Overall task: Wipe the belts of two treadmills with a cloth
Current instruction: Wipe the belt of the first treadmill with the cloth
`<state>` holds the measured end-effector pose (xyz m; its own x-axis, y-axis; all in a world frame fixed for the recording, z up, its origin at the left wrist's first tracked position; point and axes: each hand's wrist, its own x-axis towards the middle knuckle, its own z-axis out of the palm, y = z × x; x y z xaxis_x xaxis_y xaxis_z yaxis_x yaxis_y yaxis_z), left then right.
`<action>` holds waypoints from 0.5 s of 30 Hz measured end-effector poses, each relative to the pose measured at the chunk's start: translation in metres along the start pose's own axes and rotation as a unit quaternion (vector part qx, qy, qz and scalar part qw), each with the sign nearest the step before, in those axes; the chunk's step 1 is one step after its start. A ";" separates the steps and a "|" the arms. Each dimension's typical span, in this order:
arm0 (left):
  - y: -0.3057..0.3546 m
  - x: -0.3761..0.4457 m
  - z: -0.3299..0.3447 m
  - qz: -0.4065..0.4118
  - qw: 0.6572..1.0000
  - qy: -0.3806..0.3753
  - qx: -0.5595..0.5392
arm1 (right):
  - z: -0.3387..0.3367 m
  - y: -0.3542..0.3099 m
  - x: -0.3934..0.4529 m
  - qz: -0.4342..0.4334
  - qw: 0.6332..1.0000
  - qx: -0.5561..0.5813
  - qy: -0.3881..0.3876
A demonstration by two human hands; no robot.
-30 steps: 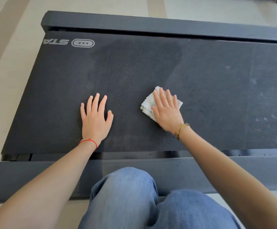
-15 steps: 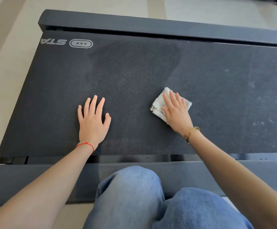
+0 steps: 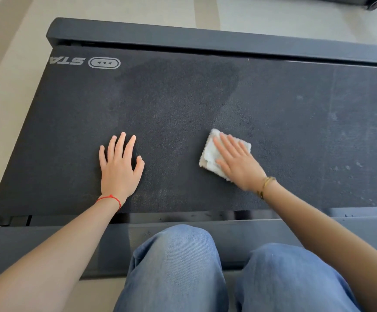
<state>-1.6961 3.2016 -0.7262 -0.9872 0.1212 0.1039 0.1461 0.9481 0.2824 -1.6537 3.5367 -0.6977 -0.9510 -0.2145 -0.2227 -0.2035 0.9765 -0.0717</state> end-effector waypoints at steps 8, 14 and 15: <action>0.037 0.022 0.001 -0.053 0.998 0.034 0.011 | 0.001 -0.023 0.007 -0.087 0.995 0.056 -0.012; 0.120 0.048 0.018 0.010 1.000 0.012 -0.007 | 0.012 0.022 -0.019 -0.159 0.987 0.013 0.011; 0.131 0.049 0.024 0.001 1.000 -0.004 -0.006 | 0.011 0.038 -0.010 -0.136 0.990 0.016 0.018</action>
<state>-1.7267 3.3392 -0.7072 -0.9874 0.1258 0.0965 0.1490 0.9442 0.2939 -1.6492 3.5759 -0.7085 -0.8696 -0.4683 -0.1568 -0.4465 0.8812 -0.1553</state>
